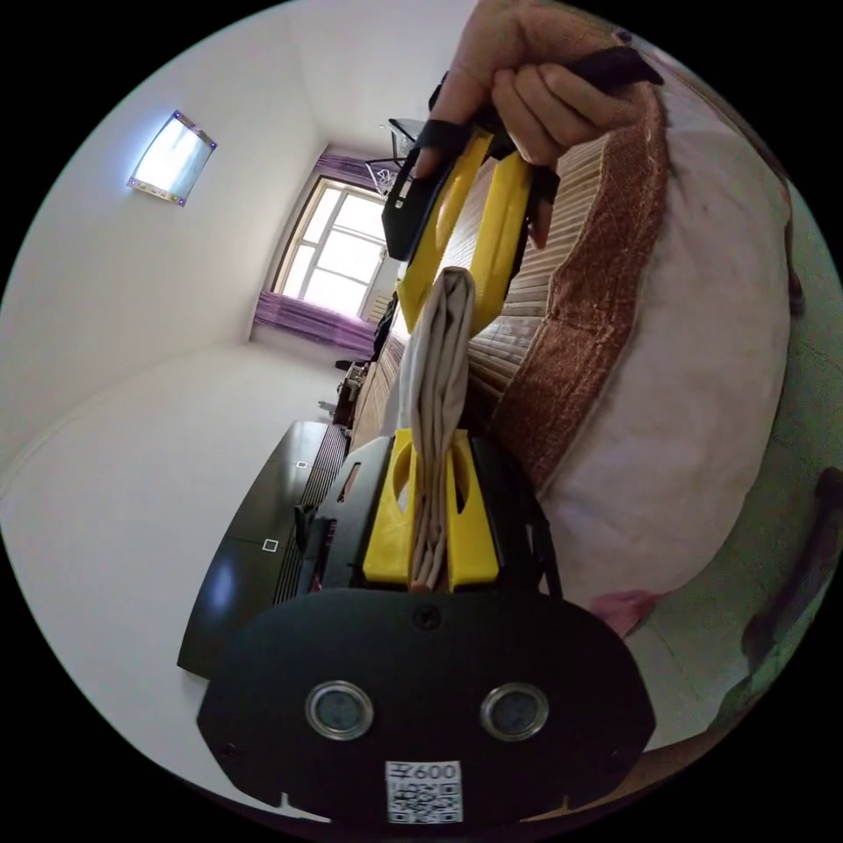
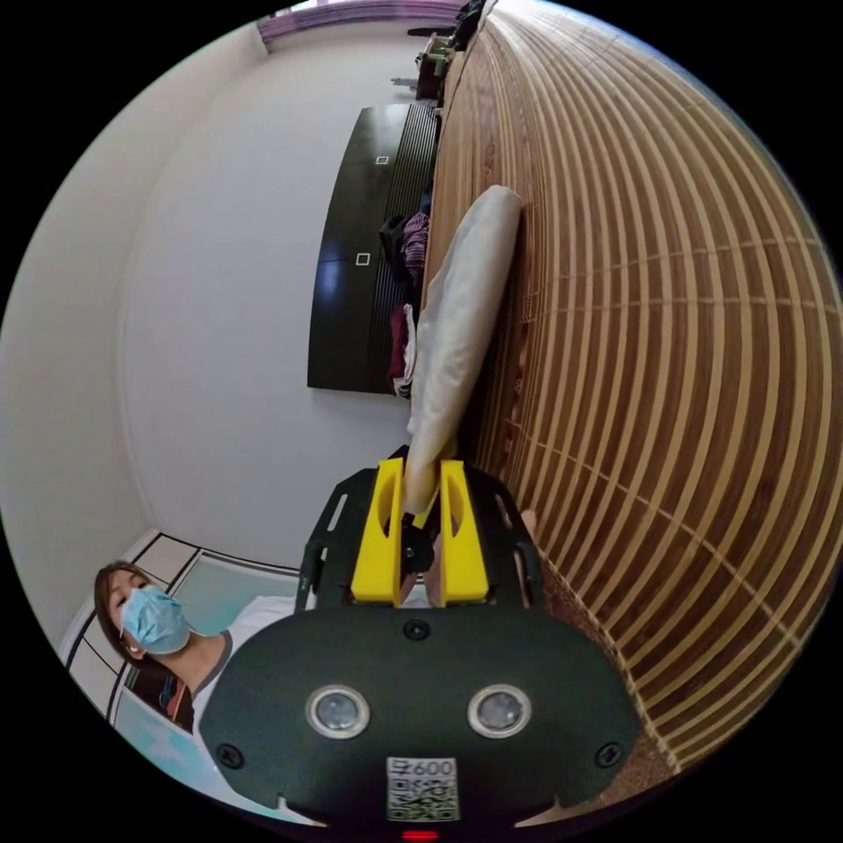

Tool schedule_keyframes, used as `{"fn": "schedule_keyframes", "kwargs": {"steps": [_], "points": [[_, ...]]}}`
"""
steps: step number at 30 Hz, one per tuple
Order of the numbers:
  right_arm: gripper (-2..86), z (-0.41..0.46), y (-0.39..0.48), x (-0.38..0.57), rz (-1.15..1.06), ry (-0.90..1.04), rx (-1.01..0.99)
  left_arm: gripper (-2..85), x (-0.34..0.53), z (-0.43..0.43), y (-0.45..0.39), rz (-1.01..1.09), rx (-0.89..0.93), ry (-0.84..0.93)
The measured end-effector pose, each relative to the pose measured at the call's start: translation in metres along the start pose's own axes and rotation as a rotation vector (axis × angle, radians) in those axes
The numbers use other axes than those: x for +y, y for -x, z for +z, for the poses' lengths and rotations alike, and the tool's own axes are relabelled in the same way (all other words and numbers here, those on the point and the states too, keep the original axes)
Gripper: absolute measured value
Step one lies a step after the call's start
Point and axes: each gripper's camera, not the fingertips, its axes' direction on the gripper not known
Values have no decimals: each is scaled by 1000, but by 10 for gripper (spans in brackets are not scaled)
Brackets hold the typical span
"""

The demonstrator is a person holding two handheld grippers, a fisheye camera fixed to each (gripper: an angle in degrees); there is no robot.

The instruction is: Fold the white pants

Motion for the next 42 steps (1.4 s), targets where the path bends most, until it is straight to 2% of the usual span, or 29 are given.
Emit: {"fn": "schedule_keyframes", "kwargs": {"steps": [6,10,13,17,28,35,42], "points": [[69,-26,10,-12,-21,10,64,22,31,55,13,10,-22,-1],[35,-10,1,-19,-23,129,42,34,46,85,21,17,-52,-7],[3,-19,-11,-16,-9,99,22,48,55,100,20,59,-128,-37],[-5,-40,-18,-7,-24,61,41,41,69,125,30,60,-135,-96],[-8,-112,-57,30,-66,-29,7,17,100,175,81,110,-96,-8],[-8,-193,-108,94,-58,-200,31,11,104,182,92,131,-105,56],[-8,-195,-171,167,-68,-303,35,7,72,167,96,117,-92,79]]}}
